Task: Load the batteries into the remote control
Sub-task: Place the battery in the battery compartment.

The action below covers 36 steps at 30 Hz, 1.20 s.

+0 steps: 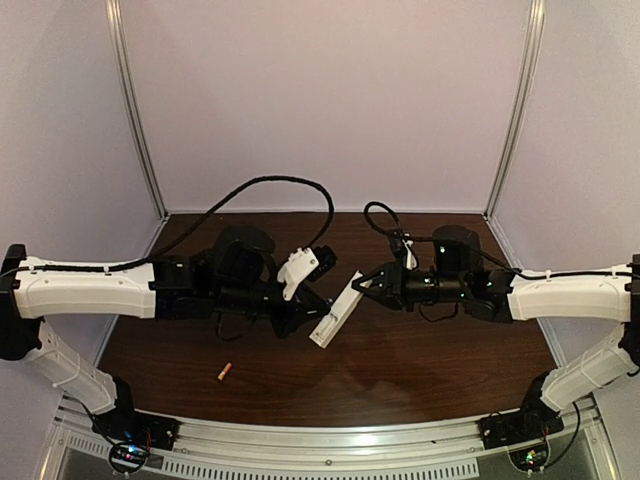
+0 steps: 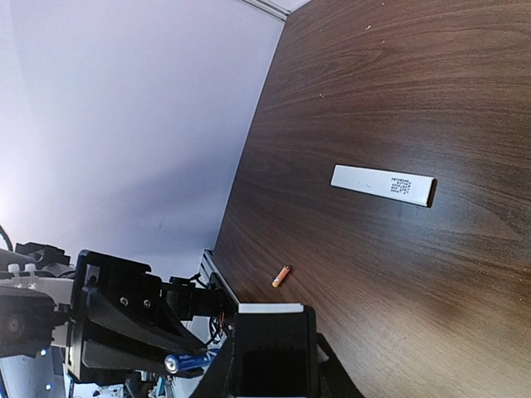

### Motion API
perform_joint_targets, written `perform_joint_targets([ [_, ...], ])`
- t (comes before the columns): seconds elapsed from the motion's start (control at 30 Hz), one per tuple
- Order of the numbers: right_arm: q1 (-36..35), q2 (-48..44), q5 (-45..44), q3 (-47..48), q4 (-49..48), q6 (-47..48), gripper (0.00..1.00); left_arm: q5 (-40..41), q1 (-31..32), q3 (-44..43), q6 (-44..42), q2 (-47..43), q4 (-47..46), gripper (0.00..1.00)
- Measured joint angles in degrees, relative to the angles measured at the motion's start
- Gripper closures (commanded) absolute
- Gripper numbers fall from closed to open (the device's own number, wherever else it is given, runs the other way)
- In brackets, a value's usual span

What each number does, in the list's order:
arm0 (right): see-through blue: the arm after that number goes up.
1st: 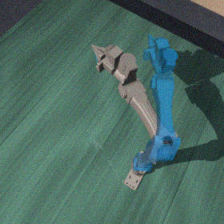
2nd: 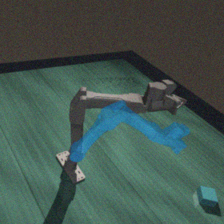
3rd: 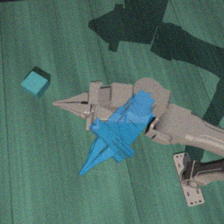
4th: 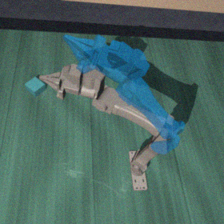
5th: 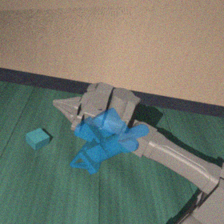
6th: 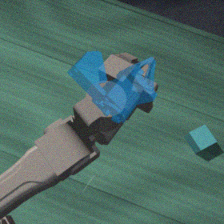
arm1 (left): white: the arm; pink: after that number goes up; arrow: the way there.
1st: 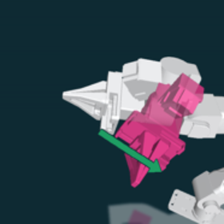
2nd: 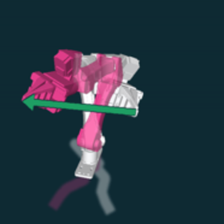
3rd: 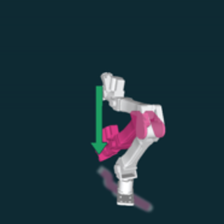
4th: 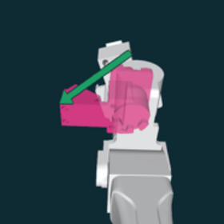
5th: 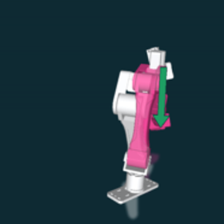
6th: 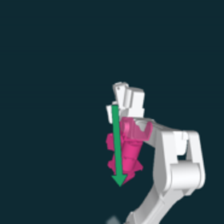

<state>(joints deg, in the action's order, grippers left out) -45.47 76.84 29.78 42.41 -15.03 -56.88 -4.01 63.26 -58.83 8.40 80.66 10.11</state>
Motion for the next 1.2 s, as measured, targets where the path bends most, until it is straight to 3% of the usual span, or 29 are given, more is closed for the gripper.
perform_joint_targets([
  [1.2,0.9,-1.9,-1.5,0.4,1.8,-2.4,1.0,1.2,0.2,0.2,-1.4,4.1,-1.0,1.0],
])
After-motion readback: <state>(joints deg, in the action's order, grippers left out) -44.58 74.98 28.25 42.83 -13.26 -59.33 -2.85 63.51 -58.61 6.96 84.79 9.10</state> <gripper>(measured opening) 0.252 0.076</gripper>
